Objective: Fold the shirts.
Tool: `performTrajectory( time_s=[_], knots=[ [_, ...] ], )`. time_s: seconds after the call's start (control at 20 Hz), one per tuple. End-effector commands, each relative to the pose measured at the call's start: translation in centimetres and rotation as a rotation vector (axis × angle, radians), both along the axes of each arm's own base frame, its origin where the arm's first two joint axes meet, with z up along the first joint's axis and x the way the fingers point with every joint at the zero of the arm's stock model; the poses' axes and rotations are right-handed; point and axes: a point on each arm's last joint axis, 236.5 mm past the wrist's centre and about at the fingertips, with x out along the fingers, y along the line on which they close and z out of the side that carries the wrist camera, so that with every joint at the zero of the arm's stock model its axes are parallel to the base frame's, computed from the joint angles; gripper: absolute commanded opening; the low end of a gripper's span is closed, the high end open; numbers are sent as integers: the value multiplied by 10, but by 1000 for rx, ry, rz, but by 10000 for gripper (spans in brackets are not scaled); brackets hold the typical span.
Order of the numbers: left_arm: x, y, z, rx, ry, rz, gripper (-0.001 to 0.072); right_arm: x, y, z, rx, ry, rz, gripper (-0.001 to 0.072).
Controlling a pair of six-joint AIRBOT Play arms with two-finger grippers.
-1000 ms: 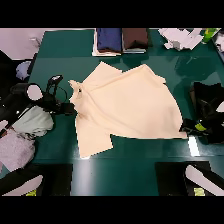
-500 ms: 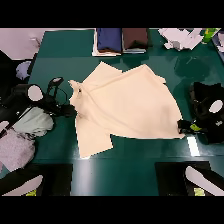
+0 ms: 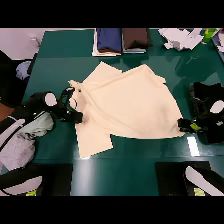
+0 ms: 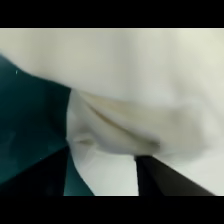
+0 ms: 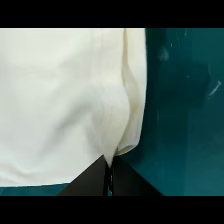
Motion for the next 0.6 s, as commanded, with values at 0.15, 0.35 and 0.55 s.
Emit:
performTrajectory(
  time_s=[0.15,0.35,0.55],
  knots=[
    [10,-6,13,6,-25,-26,30,13,-3,15,-8,-37,2,16],
    [59,-6,127,-20,-334,-24,30,54,-12,77,-39,-187,9,16],
    [66,7,324,-89,-806,-6,30,97,-24,225,-158,-608,9,16]
  ],
)
